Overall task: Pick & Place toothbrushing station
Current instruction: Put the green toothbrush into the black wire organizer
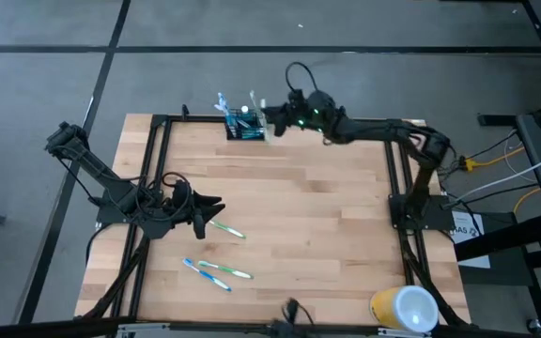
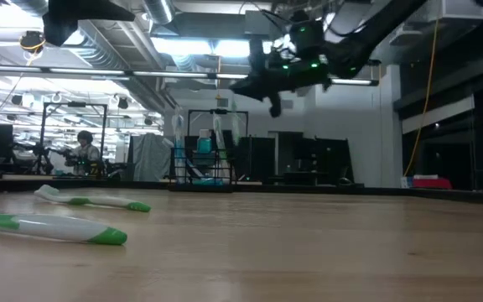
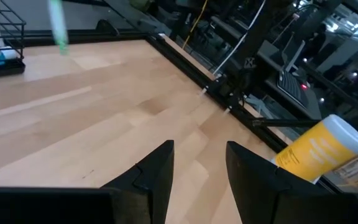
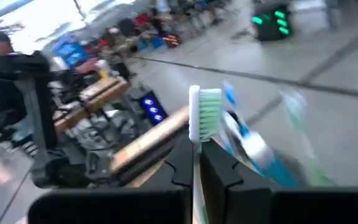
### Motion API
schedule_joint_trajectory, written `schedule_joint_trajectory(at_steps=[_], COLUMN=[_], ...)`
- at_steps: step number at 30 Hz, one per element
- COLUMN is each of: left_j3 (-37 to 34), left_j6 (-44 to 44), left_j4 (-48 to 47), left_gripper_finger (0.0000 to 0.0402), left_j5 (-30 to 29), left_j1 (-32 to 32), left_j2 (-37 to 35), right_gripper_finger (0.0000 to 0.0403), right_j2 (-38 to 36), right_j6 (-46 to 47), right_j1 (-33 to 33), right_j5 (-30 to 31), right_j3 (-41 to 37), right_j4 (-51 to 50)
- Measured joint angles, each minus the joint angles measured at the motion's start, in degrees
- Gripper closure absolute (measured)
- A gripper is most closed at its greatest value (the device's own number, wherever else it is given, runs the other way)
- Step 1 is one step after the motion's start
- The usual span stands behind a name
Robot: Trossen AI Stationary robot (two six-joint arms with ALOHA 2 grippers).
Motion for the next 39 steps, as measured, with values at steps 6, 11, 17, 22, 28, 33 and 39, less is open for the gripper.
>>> schedule_joint_trajectory(at_steps=[6,11,17,22,28,33,39], left_j3=[0.0,0.0,0.0,0.0,0.0,0.0,0.0], left_j6=[-1.3,-2.5,-2.5,-2.5,-2.6,-1.5,-2.3], left_j4=[-0.1,0.0,-0.1,0.0,0.7,1.7,2.7], left_gripper_finger=[0.0261,0.0261,0.0261,0.0261,0.0261,0.0261,0.0261], left_j5=[-2.5,-4.7,-4.9,-5.1,-4.3,-4.2,-3.7], left_j1=[0.0,0.0,0.0,0.0,0.0,-0.7,-1.6], left_j2=[0.0,0.0,0.0,0.0,0.0,0.0,0.0], right_gripper_finger=[0.0393,0.0393,0.0393,0.0393,0.0393,0.0393,0.0393], right_j2=[10.4,13.9,15.4,16.7,16.6,16.5,15.8], right_j6=[-3.4,-5.0,-6.6,-8.4,-9.6,-9.1,-8.2], right_j1=[-4.0,-7.1,-8.1,-7.8,-7.7,-7.6,-7.5], right_j5=[-6.0,-8.7,-10.3,-10.5,-10.5,-12.2,-12.9], right_j3=[16.7,23.4,23.5,23.4,20.3,15.0,14.1], right_j4=[-2.9,-5.9,-7.9,-8.2,-6.3,0.8,4.5])
